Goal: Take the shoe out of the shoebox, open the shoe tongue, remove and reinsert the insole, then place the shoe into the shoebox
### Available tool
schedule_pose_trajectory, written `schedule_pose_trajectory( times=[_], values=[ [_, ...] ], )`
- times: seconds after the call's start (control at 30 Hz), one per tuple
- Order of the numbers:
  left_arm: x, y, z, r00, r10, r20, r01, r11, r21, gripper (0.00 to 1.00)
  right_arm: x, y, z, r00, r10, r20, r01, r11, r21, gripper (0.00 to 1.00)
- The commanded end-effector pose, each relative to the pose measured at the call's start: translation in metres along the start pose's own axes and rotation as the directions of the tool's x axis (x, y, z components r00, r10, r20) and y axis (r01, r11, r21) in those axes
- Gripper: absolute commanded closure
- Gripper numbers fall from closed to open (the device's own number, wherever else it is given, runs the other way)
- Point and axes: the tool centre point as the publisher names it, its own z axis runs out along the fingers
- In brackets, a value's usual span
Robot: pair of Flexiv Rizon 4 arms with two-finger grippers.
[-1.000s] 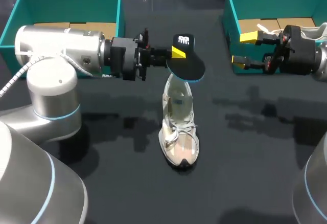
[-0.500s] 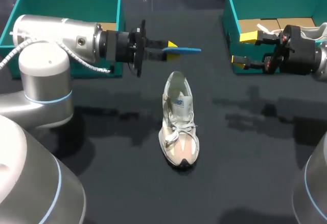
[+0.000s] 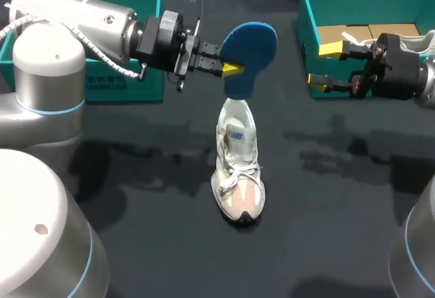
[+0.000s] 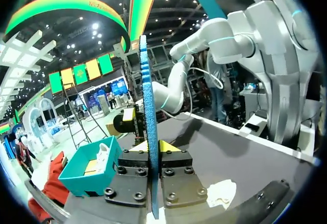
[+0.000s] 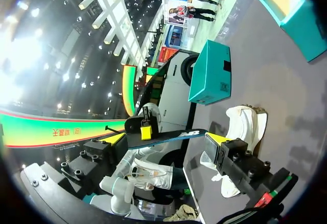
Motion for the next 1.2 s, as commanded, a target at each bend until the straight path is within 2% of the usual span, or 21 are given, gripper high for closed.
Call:
schedule_pose_trajectory(
  times=[0.03, 0.1, 0.13, 0.23, 0.37, 0.43, 0.5, 0.53, 0.83, 0.9, 1.03, 1.2],
  values=[
    [-0.006, -0.001, -0.001, 0.992, -0.101, -0.074, 0.1, 0.995, -0.021, 1.0, 0.0, -0.001, 0.0, 1.0, 0.001, 0.003, -0.001, 1.0, 0.001, 0.0],
    [-0.01, -0.001, -0.001, 0.973, -0.22, -0.07, 0.221, 0.975, 0.001, 1.0, 0.0, -0.001, 0.0, 1.0, 0.001, 0.003, -0.001, 1.0, 0.001, 0.0],
    [-0.013, -0.001, 0.0, 0.942, -0.331, -0.059, 0.332, 0.943, 0.006, 1.0, 0.0, -0.001, 0.0, 1.0, 0.001, 0.003, -0.001, 1.0, 0.001, 0.0],
    [-0.015, -0.002, -0.002, 0.866, -0.497, -0.057, 0.499, 0.865, 0.046, 1.0, 0.0, -0.001, 0.0, 1.0, 0.001, 0.003, -0.001, 1.0, 0.001, 0.0],
    [-0.02, -0.004, -0.001, 0.716, -0.697, -0.031, 0.694, 0.708, 0.128, 1.0, 0.0, -0.001, 0.0, 1.0, 0.001, 0.003, -0.001, 1.0, 0.001, 0.0],
    [-0.022, -0.006, -0.001, 0.601, -0.799, -0.027, 0.79, 0.589, 0.171, 1.0, 0.0, -0.001, 0.0, 1.0, 0.001, 0.003, -0.001, 1.0, 0.001, 0.0],
    [-0.025, -0.005, -0.001, 0.474, -0.88, 0.04, 0.855, 0.471, 0.217, 1.0, 0.0, -0.001, 0.0, 1.0, 0.001, 0.003, -0.001, 1.0, 0.001, 0.0],
    [-0.023, -0.005, -0.001, 0.498, -0.863, 0.08, 0.842, 0.504, 0.194, 1.0, 0.0, -0.001, 0.0, 1.0, 0.001, 0.003, -0.001, 1.0, 0.001, 0.0],
    [-0.023, -0.005, -0.001, 0.498, -0.863, 0.08, 0.842, 0.504, 0.194, 1.0, 0.0, -0.001, 0.0, 1.0, 0.001, 0.003, -0.001, 1.0, 0.001, 0.0],
    [-0.025, 0.003, 0.0, 0.409, -0.908, 0.09, 0.884, 0.419, 0.208, 1.0, 0.0, -0.001, 0.0, 1.0, 0.001, 0.003, -0.001, 1.0, 0.001, 0.0],
    [-0.026, 0.014, 0.001, 0.101, -0.995, -0.012, 0.986, 0.098, 0.135, 1.0, 0.0, -0.001, 0.0, 1.0, 0.001, 0.003, -0.001, 1.0, 0.001, 0.0],
    [-0.027, 0.012, 0.001, -0.15, -0.984, -0.099, 0.985, -0.157, 0.074, 1.0, 0.0, -0.001, 0.0, 1.0, 0.001, 0.003, -0.001, 1.0, 0.001, 0.0]
  ],
)
